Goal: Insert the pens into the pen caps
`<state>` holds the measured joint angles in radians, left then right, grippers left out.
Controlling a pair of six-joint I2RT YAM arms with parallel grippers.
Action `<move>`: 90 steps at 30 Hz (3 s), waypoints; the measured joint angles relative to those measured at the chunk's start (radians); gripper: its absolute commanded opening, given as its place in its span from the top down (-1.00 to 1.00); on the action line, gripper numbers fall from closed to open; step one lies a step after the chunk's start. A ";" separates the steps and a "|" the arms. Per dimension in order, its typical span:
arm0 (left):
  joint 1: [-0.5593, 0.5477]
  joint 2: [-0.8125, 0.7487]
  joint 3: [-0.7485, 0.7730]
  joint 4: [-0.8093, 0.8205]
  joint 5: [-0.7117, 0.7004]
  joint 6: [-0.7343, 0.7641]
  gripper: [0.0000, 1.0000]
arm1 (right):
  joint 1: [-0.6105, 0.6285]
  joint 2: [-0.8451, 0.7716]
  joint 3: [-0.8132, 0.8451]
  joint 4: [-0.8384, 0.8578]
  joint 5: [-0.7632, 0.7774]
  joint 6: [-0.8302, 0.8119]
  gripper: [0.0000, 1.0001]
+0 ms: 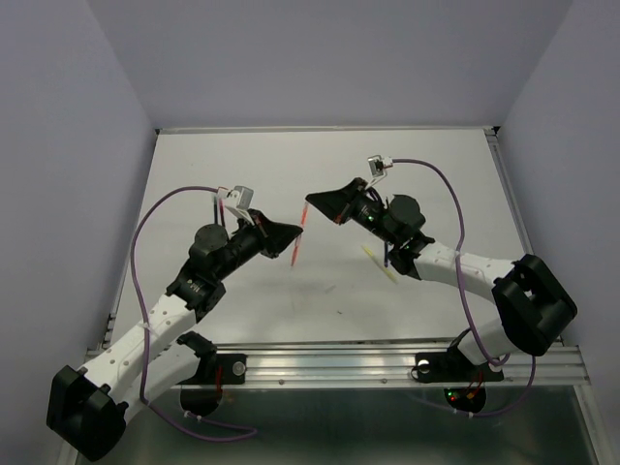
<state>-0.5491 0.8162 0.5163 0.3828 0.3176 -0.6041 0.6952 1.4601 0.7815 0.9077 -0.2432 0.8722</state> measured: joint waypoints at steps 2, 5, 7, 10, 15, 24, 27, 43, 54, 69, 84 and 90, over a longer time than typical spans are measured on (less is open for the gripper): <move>0.000 0.000 0.000 0.010 -0.008 0.000 1.00 | 0.000 0.000 0.000 0.000 -0.001 -0.001 0.99; 0.000 0.001 0.000 0.021 -0.017 -0.002 1.00 | 0.000 0.000 0.002 0.000 -0.012 -0.006 0.99; 0.000 0.010 0.002 0.036 -0.023 -0.011 1.00 | 0.000 0.000 0.004 0.000 -0.019 -0.013 0.99; -0.004 0.031 0.005 0.060 -0.031 -0.035 1.00 | -0.001 -0.001 0.004 0.001 -0.012 -0.021 0.99; -0.007 0.082 0.005 0.140 -0.031 -0.075 1.00 | -0.002 -0.003 0.004 0.018 0.015 -0.029 0.99; -0.003 0.095 0.040 0.267 -0.154 -0.103 1.00 | 0.019 -0.019 -0.020 -0.024 -0.012 -0.050 0.98; -0.003 0.095 0.068 0.275 -0.176 -0.095 1.00 | 0.019 -0.020 -0.032 -0.043 -0.011 -0.056 0.99; 0.000 0.058 0.085 0.164 -0.112 -0.042 -0.98 | 0.019 -0.078 -0.007 -0.182 0.106 -0.088 0.99; 0.001 0.060 -0.002 0.118 0.101 0.000 -0.98 | 0.019 -0.078 0.048 -0.220 0.149 -0.089 0.99; -0.022 0.217 0.003 0.137 0.192 0.024 0.62 | 0.019 -0.066 0.061 -0.225 0.150 -0.053 0.99; -0.027 0.200 0.036 0.090 0.138 0.026 1.00 | 0.019 -0.048 0.051 -0.164 0.130 -0.062 0.99; -0.040 0.173 0.046 0.037 0.100 0.018 1.00 | 0.020 -0.069 0.012 -0.141 0.138 -0.113 0.99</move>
<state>-0.5888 0.9890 0.5625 0.4202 0.4179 -0.5858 0.7151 1.3907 0.7933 0.7666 -0.1047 0.7597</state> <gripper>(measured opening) 0.237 0.120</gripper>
